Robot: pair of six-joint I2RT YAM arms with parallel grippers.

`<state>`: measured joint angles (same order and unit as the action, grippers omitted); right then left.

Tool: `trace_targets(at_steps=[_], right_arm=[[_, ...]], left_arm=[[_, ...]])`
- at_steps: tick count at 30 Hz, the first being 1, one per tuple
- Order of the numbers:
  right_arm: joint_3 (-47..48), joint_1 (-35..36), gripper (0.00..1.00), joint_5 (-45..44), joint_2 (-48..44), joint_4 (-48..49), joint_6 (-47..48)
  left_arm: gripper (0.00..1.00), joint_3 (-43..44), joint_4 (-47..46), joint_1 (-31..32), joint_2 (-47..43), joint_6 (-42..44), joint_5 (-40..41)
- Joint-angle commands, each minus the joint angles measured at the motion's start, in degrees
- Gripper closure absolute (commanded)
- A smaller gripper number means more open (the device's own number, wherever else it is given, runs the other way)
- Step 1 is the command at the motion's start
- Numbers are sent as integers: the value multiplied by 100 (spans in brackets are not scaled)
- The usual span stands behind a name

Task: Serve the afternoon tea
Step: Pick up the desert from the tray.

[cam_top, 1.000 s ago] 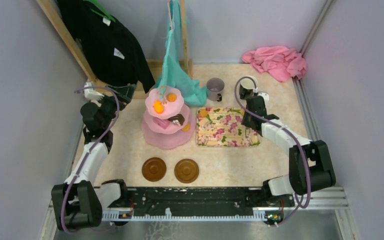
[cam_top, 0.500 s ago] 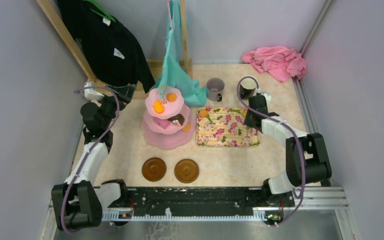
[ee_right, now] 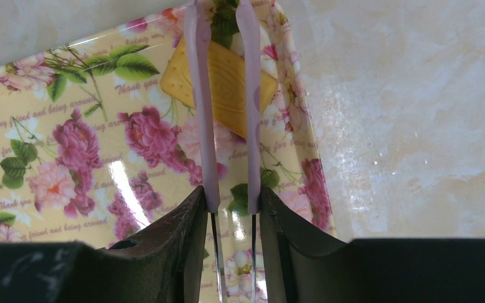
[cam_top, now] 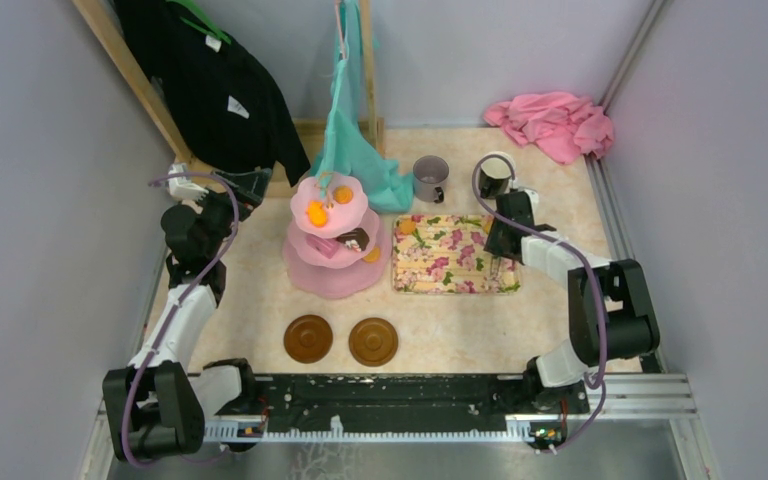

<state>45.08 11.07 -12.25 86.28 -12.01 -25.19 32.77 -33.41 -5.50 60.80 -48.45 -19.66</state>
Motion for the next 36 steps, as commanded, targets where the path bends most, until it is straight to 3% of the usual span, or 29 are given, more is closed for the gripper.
trace_targets(at_steps=[1,21,36], right_arm=[[13,-44,67,229,-133,134,-92],[404,-235,66,-54,-168,-452,-31],[414,-265,67,516,100,-850,120]], left_arm=[[1,-8,-219,11,-84,-41,-108],[1,2,-218,10,-80,-56,-132],[1,-8,-219,9,-74,-55,-135]])
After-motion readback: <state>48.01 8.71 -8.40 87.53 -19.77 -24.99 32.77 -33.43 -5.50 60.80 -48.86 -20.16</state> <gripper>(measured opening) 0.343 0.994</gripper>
